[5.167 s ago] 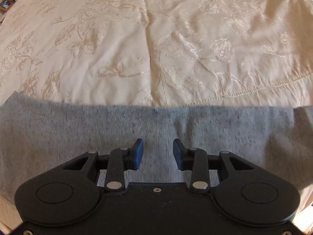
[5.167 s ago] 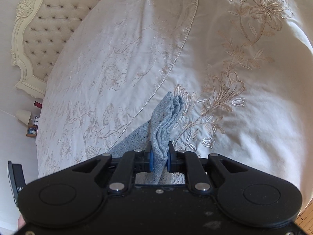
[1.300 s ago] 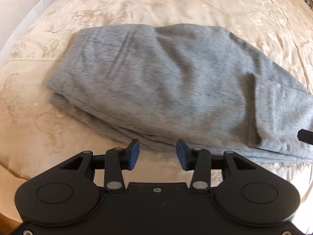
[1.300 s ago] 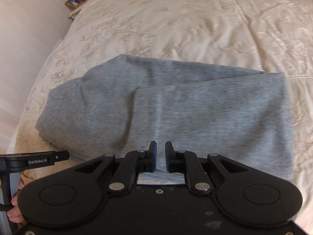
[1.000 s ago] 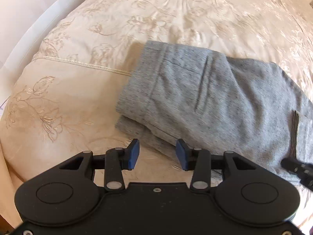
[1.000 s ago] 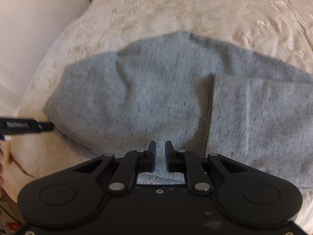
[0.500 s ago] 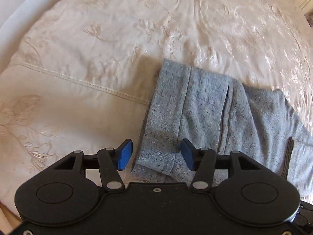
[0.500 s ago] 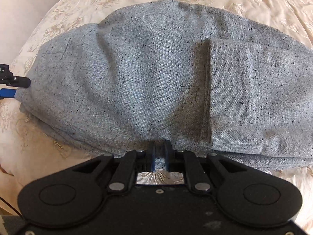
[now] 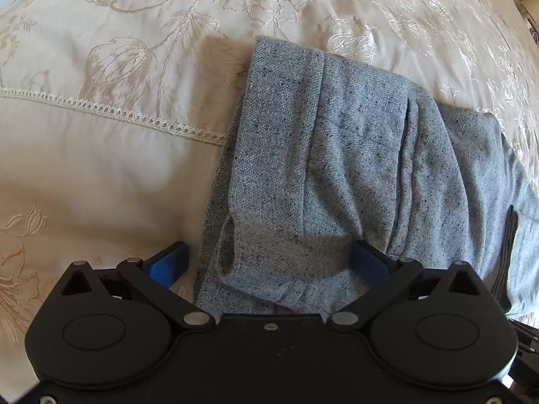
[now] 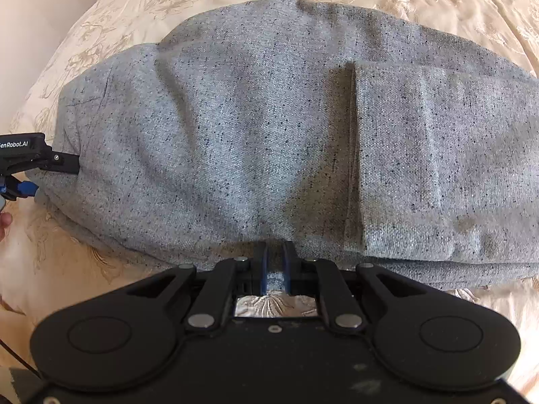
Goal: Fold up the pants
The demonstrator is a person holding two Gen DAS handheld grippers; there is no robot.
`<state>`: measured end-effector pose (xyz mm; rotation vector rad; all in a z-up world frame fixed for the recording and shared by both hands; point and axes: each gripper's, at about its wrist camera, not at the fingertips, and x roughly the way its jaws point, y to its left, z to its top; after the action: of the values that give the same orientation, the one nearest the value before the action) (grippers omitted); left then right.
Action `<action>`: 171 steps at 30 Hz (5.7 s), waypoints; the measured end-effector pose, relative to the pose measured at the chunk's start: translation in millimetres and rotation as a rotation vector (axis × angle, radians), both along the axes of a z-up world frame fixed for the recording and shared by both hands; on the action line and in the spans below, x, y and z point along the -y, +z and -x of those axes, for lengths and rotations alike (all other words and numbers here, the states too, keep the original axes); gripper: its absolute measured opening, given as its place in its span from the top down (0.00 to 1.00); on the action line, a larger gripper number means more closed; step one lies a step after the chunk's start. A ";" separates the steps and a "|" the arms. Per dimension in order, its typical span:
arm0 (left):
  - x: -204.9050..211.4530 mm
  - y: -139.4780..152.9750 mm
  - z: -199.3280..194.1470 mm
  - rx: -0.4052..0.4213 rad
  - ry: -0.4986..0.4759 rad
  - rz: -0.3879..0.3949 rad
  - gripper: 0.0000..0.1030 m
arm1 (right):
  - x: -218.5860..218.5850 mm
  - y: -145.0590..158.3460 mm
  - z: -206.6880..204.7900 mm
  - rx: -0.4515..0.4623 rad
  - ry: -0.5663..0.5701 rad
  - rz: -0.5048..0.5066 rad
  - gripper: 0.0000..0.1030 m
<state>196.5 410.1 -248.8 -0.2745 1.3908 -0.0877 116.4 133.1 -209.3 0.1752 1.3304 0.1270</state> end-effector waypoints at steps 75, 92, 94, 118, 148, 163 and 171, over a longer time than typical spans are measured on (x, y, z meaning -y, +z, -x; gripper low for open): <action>399.3 122.6 89.8 0.290 -0.288 -0.003 0.86 | 320.3 60.0 35.4 0.174 -0.140 -0.123 0.68; 256.0 74.4 101.9 0.130 -0.026 -0.234 0.86 | 225.3 27.2 -84.3 0.182 0.130 -0.154 0.60; 255.3 74.2 99.4 0.135 -0.056 -0.238 0.86 | 222.1 13.7 -93.9 0.149 0.109 -0.144 0.60; 339.8 62.2 102.8 0.266 -0.215 -0.069 0.77 | 235.8 98.0 -88.4 0.200 0.060 -0.370 0.95; 314.3 109.6 91.3 0.322 -0.183 -0.168 0.71 | 320.1 87.5 -10.3 0.254 -0.071 -0.020 0.68; 357.3 5.7 -17.9 0.220 -0.260 -0.300 0.67 | 298.2 4.1 -83.4 0.243 -0.071 0.045 0.65; 351.6 52.4 30.1 0.295 -0.309 -0.308 0.67 | 303.0 44.9 -49.8 0.300 -0.089 0.028 0.62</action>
<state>166.4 58.5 -196.4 0.2053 1.1234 -0.1608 166.2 -170.0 -164.4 0.1835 1.0237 0.0559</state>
